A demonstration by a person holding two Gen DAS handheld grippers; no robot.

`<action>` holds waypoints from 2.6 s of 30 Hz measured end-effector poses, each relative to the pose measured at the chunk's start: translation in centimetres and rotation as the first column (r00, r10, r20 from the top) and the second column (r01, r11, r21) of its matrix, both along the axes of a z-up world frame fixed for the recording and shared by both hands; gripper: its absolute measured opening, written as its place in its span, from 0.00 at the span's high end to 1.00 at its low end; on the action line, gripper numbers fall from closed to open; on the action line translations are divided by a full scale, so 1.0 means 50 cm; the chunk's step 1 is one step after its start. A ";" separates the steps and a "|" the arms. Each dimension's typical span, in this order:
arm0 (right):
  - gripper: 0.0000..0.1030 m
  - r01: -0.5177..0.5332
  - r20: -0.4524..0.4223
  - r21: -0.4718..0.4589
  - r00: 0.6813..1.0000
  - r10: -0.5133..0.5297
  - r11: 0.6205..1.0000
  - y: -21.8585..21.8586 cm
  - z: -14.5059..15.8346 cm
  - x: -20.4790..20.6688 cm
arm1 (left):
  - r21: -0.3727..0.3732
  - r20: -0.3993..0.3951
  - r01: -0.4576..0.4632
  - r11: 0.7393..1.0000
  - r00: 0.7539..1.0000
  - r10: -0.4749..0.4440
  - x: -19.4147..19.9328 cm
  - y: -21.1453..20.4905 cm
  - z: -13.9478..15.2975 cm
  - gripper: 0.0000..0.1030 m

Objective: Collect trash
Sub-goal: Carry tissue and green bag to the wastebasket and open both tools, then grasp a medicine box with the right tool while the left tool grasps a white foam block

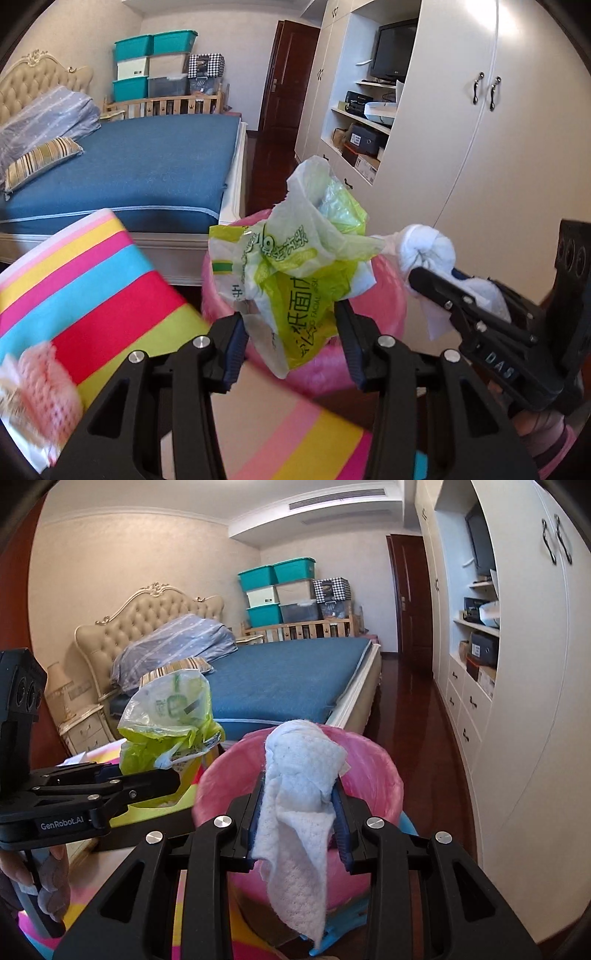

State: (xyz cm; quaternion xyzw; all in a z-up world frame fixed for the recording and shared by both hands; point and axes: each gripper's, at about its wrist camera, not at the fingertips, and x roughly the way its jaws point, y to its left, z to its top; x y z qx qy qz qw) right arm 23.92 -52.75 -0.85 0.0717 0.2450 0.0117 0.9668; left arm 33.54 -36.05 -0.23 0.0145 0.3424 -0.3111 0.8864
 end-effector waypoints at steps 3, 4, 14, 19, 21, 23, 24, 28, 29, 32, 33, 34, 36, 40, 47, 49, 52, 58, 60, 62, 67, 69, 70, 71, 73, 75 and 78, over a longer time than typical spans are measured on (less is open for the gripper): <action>0.57 -0.010 -0.009 -0.003 1.000 0.010 1.000 -0.010 -0.007 0.039 | -0.031 -0.018 0.003 1.000 1.000 -0.003 0.032 -0.020 0.002 0.52; 0.51 -0.007 -0.014 -0.012 1.000 0.007 1.000 -0.012 -0.010 0.047 | -0.030 -0.017 -0.001 1.000 1.000 0.001 0.038 -0.023 0.003 0.43; 0.36 0.007 0.021 -0.053 1.000 -0.006 0.999 -0.018 0.020 0.001 | 0.094 0.144 -0.160 0.983 0.979 0.146 -0.012 0.039 0.041 0.06; 0.23 -0.019 0.054 -0.088 0.998 0.024 0.996 0.036 0.060 -0.070 | 0.161 0.277 -0.180 0.970 0.952 0.130 -0.097 0.099 0.077 0.05; 0.22 -0.030 0.072 -0.110 0.997 0.038 0.993 0.065 0.075 -0.096 | 0.156 0.306 -0.198 0.968 0.941 0.143 -0.127 0.141 0.095 0.05; 0.20 -0.044 0.076 -0.122 0.996 0.054 0.992 0.094 0.082 -0.114 | 0.138 0.309 -0.217 0.966 0.936 0.166 -0.147 0.179 0.108 0.05; 0.18 -0.054 0.078 -0.121 0.995 0.064 0.991 0.108 0.084 -0.123 | 0.114 0.306 -0.224 0.968 0.935 0.181 -0.158 0.208 0.116 0.05; 0.18 -0.095 0.078 -0.092 0.992 0.103 0.991 0.177 0.077 -0.151 | 0.097 0.313 -0.297 0.950 0.915 0.254 -0.198 0.325 0.134 0.05; 0.18 -0.105 0.073 -0.079 0.991 0.111 0.991 0.192 0.071 -0.155 | 0.099 0.320 -0.316 0.944 0.908 0.271 -0.210 0.360 0.137 0.05; 0.18 -0.132 0.057 -0.048 0.989 0.135 0.990 0.247 0.052 -0.160 | 0.116 0.345 -0.397 0.910 0.875 0.338 -0.247 0.452 0.137 0.05; 0.18 -0.148 0.044 -0.041 0.988 0.150 0.988 0.270 0.044 -0.160 | 0.116 0.346 -0.418 0.901 0.867 0.358 -0.256 0.477 0.135 0.05; 0.18 -0.160 0.035 -0.038 0.986 0.162 0.986 0.290 0.038 -0.161 | 0.113 0.342 -0.442 0.890 0.858 0.383 -0.266 0.507 0.129 0.05; 0.18 -0.186 0.013 -0.031 0.982 0.186 0.982 0.333 0.024 -0.162 | 0.110 0.315 -0.482 0.869 0.846 0.429 -0.286 0.565 0.109 0.05; 0.18 -0.229 -0.029 -0.007 0.973 0.229 0.973 0.408 0.002 -0.164 | 0.118 0.284 -0.526 0.842 0.830 0.479 -0.333 0.655 0.066 0.05; 0.18 -0.276 -0.072 0.013 0.958 0.276 0.961 0.507 -0.017 -0.161 | 0.140 0.235 -0.610 0.780 0.786 0.572 -0.376 0.776 0.000 0.05; 0.18 -0.276 -0.081 0.020 0.957 0.277 0.961 0.535 -0.020 -0.157 | 0.137 0.224 -0.628 0.767 0.773 0.593 -0.386 0.796 -0.010 0.05; 0.18 -0.260 -0.101 0.040 0.960 0.263 0.965 0.568 -0.031 -0.146 | 0.156 0.237 -0.637 0.755 0.766 0.597 -0.390 0.800 -0.020 0.05; 0.18 -0.176 -0.185 0.085 0.964 0.189 0.981 0.586 -0.068 -0.109 | 0.147 0.204 -0.634 0.759 0.771 0.604 -0.394 0.810 -0.043 0.05; 0.18 -0.165 -0.221 0.119 0.957 0.188 0.979 0.586 -0.085 -0.092 | 0.130 0.172 -0.645 0.753 0.762 0.624 -0.387 0.824 -0.048 0.05; 0.18 -0.161 -0.247 0.151 0.949 0.195 0.975 0.588 -0.100 -0.078 | 0.110 0.148 -0.658 0.745 0.752 0.642 -0.380 0.834 -0.049 0.05; 0.18 -0.172 -0.261 0.212 0.939 0.226 0.962 0.586 -0.117 -0.063 | 0.077 0.097 -0.674 0.735 0.739 0.667 -0.354 0.849 -0.048 0.05; 0.30 -0.184 -0.251 0.214 0.939 0.236 0.959 0.586 -0.119 -0.061 | 0.062 0.056 -0.683 0.728 0.731 0.680 -0.330 0.852 -0.049 0.05; 0.37 -0.212 -0.233 0.227 0.936 0.265 0.950 0.587 -0.119 -0.062 | 0.053 0.040 -0.686 0.725 0.727 0.685 -0.321 0.852 -0.049 0.05; 0.37 -0.220 -0.230 0.224 0.935 0.271 0.949 0.587 -0.120 -0.063 | 0.046 0.026 -0.689 0.724 0.725 0.688 -0.312 0.851 -0.050 0.05; 0.39 -0.219 -0.217 0.200 0.941 0.261 0.955 0.585 -0.118 -0.071 | 0.038 -0.013 -0.699 0.714 0.715 0.699 -0.286 0.845 -0.055 0.05; 0.41 -0.222 -0.201 0.195 0.944 0.260 0.955 0.577 -0.113 -0.079 | 0.037 -0.039 -0.716 0.697 0.696 0.717 -0.259 0.836 -0.060 0.05; 0.43 -0.225 -0.174 0.166 0.952 0.253 0.960 0.564 -0.102 -0.096 | 0.064 -0.026 -0.756 0.652 0.652 0.758 -0.219 0.821 -0.063 0.05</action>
